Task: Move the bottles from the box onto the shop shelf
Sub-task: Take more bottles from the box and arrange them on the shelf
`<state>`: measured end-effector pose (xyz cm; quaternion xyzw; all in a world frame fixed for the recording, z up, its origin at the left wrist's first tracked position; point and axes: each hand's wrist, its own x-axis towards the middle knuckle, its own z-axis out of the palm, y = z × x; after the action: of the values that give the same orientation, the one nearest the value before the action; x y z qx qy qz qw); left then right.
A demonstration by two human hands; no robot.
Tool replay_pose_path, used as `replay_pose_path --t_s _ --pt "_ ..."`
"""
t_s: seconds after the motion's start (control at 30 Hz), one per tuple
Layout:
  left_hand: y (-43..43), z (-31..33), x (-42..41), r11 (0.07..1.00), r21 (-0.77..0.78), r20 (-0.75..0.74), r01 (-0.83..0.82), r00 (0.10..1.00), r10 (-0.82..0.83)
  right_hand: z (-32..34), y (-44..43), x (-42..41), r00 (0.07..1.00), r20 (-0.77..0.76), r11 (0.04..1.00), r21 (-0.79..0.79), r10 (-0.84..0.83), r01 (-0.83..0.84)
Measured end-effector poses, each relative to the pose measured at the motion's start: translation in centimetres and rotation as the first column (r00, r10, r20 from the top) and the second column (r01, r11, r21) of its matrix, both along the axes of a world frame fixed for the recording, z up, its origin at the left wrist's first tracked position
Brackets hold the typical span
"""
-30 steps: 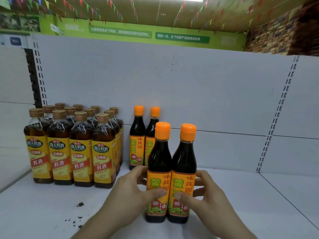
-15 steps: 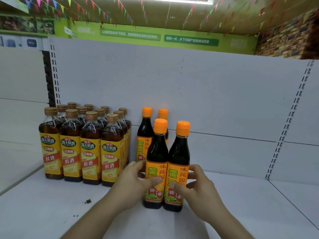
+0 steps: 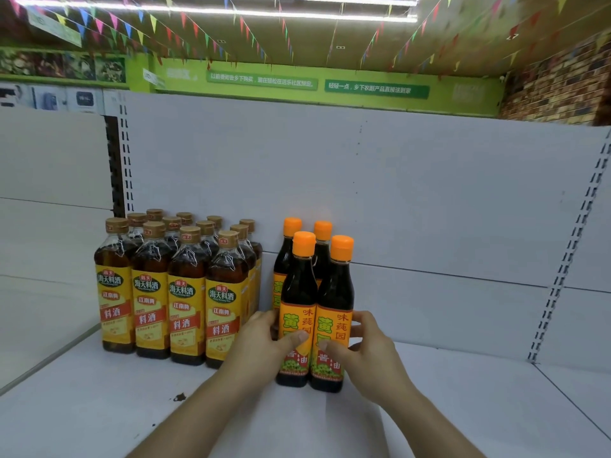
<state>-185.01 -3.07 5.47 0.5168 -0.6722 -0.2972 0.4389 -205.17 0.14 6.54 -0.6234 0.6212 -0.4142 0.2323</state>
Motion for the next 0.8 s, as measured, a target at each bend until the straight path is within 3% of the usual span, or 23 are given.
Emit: replay_pose_path --t_s 0.8 --pt "-3.3 -0.3 -1.5 0.998 0.009 0.028 -0.058 0.998 0.057 0.1 -4.9 -2.4 1.0 0.025 1.0 -0.005 0.011 -0.011"
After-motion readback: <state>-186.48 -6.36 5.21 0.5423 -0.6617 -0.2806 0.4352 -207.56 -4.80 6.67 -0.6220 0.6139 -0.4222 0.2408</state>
